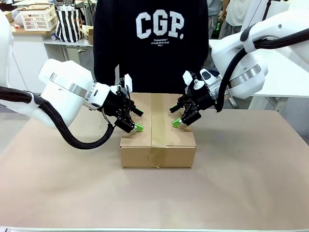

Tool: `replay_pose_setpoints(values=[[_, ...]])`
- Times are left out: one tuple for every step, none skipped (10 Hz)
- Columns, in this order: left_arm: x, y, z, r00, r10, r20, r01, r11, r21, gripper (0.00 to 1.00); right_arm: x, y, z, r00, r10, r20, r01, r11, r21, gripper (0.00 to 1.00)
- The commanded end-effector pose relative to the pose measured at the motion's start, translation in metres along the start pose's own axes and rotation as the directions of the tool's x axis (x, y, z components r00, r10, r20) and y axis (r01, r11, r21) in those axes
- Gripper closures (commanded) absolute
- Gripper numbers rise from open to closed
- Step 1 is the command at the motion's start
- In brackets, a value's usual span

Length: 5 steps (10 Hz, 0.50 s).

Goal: Pack the gift set into the box.
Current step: Press and hold the closed box until the human finishes sealing it.

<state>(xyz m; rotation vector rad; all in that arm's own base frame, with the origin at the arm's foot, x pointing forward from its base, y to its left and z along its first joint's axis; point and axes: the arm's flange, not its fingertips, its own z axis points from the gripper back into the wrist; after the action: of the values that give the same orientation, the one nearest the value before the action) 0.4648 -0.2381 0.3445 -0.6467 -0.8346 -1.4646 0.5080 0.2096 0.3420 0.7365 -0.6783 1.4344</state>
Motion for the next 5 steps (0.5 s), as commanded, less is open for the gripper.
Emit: replay_pose_setpoints(values=[[-0.0035,-0.0030,-0.0014,1.000,-0.010,-0.008,0.010,1.000,0.001,0.00,-0.0008,0.0008,-0.0007,1.000,0.007,0.000,-0.007,1.000,-0.001,0.00],[-0.0035,-0.0030,-0.0014,1.000,-0.010,-0.008,0.010,1.000,0.001,0.00,-0.0008,0.0008,-0.0007,1.000,0.007,0.000,-0.007,1.000,-0.001,0.00],[-0.0035,-0.0030,-0.0014,1.000,-0.010,-0.008,0.010,1.000,0.001,0.00,-0.0008,0.0008,-0.0007,1.000,0.007,0.000,-0.007,1.000,-0.001,0.00],[-0.0035,-0.0030,-0.0014,1.000,-0.010,-0.008,0.010,1.000,0.001,0.00,-0.0008,0.0008,-0.0007,1.000,0.007,0.000,-0.007,1.000,-0.001,0.00],[-0.0035,-0.0030,-0.0014,1.000,-0.010,-0.008,0.010,1.000,0.001,0.00,-0.0008,0.0008,-0.0007,1.000,0.007,0.000,-0.007,1.000,-0.001,0.00]])
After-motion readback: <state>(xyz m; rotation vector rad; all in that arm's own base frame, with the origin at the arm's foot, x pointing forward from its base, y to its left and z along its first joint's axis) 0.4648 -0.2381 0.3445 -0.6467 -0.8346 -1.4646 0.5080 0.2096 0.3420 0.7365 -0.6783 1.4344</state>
